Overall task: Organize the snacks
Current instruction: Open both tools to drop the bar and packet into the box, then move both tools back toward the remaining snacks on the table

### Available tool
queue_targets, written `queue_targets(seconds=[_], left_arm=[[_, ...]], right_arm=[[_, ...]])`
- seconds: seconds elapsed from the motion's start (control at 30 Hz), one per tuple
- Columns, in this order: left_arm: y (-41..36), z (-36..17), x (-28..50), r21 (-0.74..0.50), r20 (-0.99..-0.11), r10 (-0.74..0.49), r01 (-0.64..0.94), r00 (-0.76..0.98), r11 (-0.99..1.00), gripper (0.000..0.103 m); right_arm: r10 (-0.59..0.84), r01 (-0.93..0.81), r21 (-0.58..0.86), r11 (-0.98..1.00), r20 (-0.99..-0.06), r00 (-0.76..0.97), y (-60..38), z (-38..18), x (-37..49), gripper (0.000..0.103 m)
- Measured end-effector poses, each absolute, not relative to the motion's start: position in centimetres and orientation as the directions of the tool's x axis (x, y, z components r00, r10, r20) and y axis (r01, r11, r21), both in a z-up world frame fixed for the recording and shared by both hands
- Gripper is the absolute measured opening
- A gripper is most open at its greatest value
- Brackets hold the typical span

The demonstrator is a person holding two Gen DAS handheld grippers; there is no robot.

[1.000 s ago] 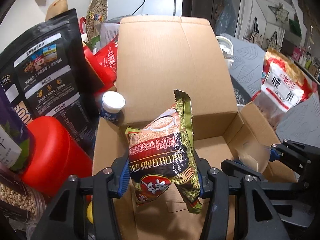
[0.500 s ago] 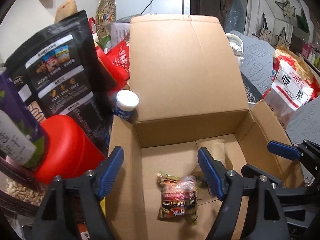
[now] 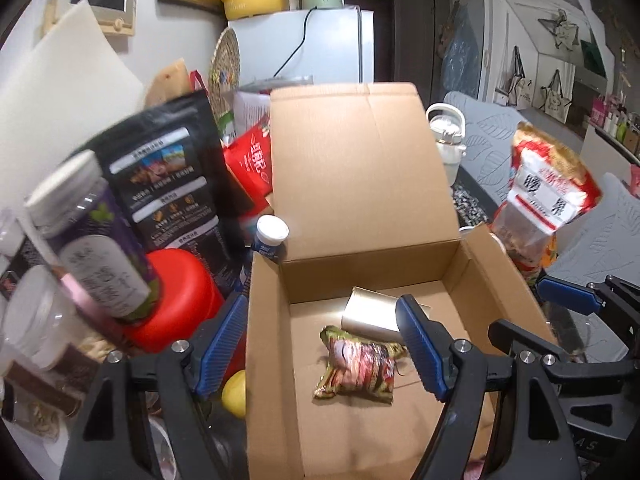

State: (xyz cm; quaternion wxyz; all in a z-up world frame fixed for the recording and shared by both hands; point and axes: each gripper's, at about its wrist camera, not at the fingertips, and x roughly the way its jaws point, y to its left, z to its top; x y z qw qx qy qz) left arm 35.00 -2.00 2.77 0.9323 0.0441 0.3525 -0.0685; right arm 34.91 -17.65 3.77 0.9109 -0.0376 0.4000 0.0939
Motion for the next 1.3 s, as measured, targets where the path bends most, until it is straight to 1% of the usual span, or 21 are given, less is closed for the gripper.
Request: queue_targets(seconds=[0.37,0.7,0.83,0.9,1.03,1.13,1.17,1.2,1.3], left_arm=[[-1.0,7.1,29.4,0.040,-0.601,-0.103,0.158,0.793,0.987,0.076],[-0.5,9.8,24.3,0.048,-0.552,-0.115,0.169,0.826,0.984,0.076],[-0.6,10.2,22.3,0.056,-0.542,-0.119,0.177,0.832,0.983,0.076],[-0.6,10.3,21.3,0.050,-0.540,-0.129,0.185,0.832,0.982,0.076],[-0.2,10.3,19.5,0.046,-0.537,-0.129,0.182,0.834,0.982,0.076],[0.1,10.2,17.9,0.040,-0.534,-0.138,0.189,0.834,0.981,0.081],[0.2,10.2,17.4,0.040,-0.531,-0.141,0.191,0.835,0.981,0.082],[0.3,10.2,16.8,0.044,-0.529,-0.140,0.191,0.837,0.981,0.082],[0.6,10.0,15.3,0.047,-0.526,-0.139,0.193,0.839,0.980,0.082]], right_arm=[[0.141,-0.197,-0.008,0.980,-0.669,0.730,-17.7,8.1,29.2,0.065],[0.142,-0.199,-0.025,0.980,-0.613,0.778,-17.5,10.8,23.9,0.065],[0.138,-0.195,-0.032,0.980,-0.598,0.790,-17.5,11.4,21.9,0.065],[0.140,-0.196,-0.032,0.980,-0.587,0.797,-17.5,11.6,20.8,0.067],[0.145,-0.199,-0.031,0.979,-0.578,0.803,-17.2,11.6,18.6,0.068],[0.148,-0.203,-0.032,0.979,-0.572,0.807,-17.1,11.6,16.9,0.068],[0.150,-0.204,-0.032,0.978,-0.570,0.808,-17.1,11.6,16.6,0.071],[0.153,-0.206,-0.030,0.978,-0.566,0.810,-17.1,11.6,16.0,0.073],[0.155,-0.206,-0.028,0.978,-0.562,0.812,-17.0,11.3,14.3,0.073]])
